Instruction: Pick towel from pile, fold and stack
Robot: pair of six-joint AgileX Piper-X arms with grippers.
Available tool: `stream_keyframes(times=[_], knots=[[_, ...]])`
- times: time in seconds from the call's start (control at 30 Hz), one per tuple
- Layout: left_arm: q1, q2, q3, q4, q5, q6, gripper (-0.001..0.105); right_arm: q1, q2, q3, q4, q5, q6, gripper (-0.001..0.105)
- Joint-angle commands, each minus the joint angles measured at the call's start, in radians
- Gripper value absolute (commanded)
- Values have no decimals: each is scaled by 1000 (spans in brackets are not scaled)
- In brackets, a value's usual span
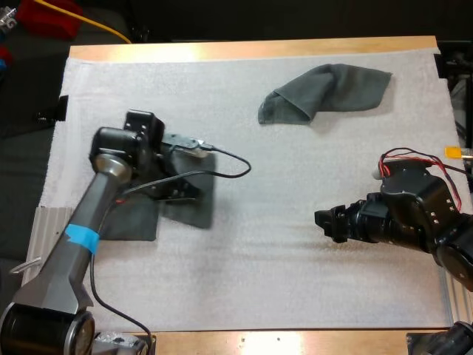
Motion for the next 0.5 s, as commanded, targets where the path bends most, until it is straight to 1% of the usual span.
stream_keyframes(times=[0.0,0.07,0.17,0.23,0.47], knots=[[14,-13,-13,45,-57,16,4,1,-10,-6,-1,-6,-3,70],[43,-15,-22,78,-101,23,4,1,-10,-6,-1,-6,-3,70],[84,-17,-22,114,-145,40,4,1,-10,-6,-1,-6,-3,70],[110,-17,-22,114,-169,41,4,1,-10,-6,-1,-6,-3,70],[190,-17,-22,80,-179,43,4,1,-10,-6,-1,-6,-3,70]])
